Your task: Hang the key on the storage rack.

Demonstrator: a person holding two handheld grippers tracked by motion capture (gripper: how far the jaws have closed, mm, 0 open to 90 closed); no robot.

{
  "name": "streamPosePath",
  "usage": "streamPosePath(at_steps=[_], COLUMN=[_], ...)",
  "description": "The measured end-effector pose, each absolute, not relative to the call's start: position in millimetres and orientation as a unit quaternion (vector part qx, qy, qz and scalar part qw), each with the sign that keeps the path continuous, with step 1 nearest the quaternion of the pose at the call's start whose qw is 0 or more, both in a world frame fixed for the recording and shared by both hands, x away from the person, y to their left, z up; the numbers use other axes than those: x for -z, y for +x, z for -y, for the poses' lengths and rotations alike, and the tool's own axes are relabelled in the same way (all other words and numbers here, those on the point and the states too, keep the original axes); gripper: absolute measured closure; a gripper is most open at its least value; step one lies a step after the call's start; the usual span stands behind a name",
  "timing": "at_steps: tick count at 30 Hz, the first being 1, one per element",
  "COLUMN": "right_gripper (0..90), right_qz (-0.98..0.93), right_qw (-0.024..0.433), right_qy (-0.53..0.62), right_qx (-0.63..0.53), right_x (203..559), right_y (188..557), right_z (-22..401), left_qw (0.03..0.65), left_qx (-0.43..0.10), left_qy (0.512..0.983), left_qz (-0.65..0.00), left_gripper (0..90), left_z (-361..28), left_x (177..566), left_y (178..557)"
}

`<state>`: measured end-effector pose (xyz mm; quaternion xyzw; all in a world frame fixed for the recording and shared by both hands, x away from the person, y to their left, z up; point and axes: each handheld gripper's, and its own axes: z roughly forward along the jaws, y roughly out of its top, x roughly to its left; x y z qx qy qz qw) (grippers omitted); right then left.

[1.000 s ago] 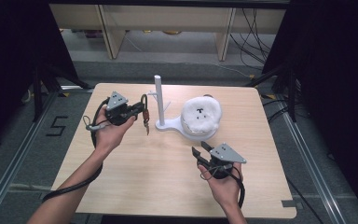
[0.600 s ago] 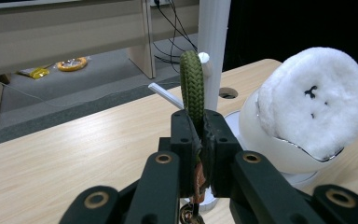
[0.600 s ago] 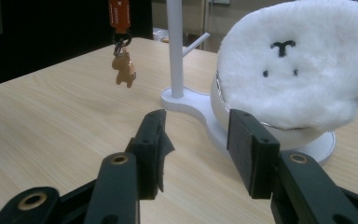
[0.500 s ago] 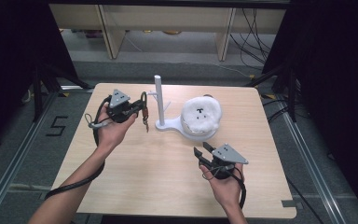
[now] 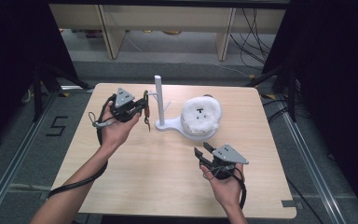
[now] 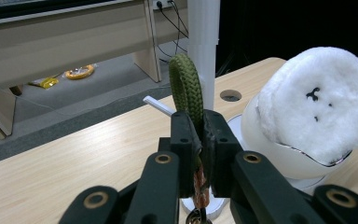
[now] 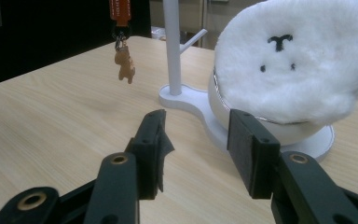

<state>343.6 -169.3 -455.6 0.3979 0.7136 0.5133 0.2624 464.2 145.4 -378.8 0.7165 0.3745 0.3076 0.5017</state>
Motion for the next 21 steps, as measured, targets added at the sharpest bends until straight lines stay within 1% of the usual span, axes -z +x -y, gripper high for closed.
streamPosePath(at_steps=[2,5,6,9,10,13,15,16,18,19,21], right_gripper=[57.7,57.7,57.6,57.6,57.6,57.6,57.6,57.6,57.5,57.5,57.5], right_qz=[-0.714,-0.712,-0.711,-0.709,-0.710,-0.710,-0.707,-0.705,-0.709,-0.709,-0.707], right_qw=[0.267,0.262,0.264,0.254,0.260,0.258,0.252,0.252,0.254,0.257,0.256], right_qy=[0.393,0.399,0.395,0.400,0.395,0.400,0.406,0.410,0.402,0.405,0.405], right_qx=[-0.514,-0.515,-0.518,-0.522,-0.521,-0.519,-0.522,-0.521,-0.522,-0.517,-0.521], right_x=[455.8,456.0,456.3,456.8,456.7,456.4,457.0,457.1,457.5,457.2,457.7], right_y=[344.0,343.7,344.3,344.3,344.7,343.7,342.8,342.0,343.4,342.8,343.2], right_z=[170.0,169.2,169.3,168.6,169.2,169.3,168.8,168.5,169.5,169.8,169.5], left_qw=[0.501,0.499,0.497,0.496,0.496,0.497,0.500,0.497,0.498,0.500,0.498], left_qx=[-0.308,-0.312,-0.307,-0.310,-0.310,-0.311,-0.316,-0.311,-0.312,-0.318,-0.312], left_qy=[0.717,0.721,0.719,0.720,0.720,0.721,0.723,0.721,0.721,0.723,0.721], left_qz=[-0.373,-0.365,-0.377,-0.374,-0.373,-0.371,-0.358,-0.368,-0.368,-0.355,-0.367], left_gripper=[83.4,83.4,83.4,83.4,83.4,83.4,83.4,83.4,83.4,83.4,83.4], left_z=[-144.3,-143.3,-142.1,-140.5,-140.1,-138.9,-138.7,-137.9,-137.4,-137.7,-136.6], left_x=[378.8,378.1,378.2,377.7,377.6,377.7,377.3,377.5,377.1,376.6,376.9], left_y=[464.0,464.1,462.1,462.1,462.2,462.0,464.0,462.2,462.5,464.6,462.8])
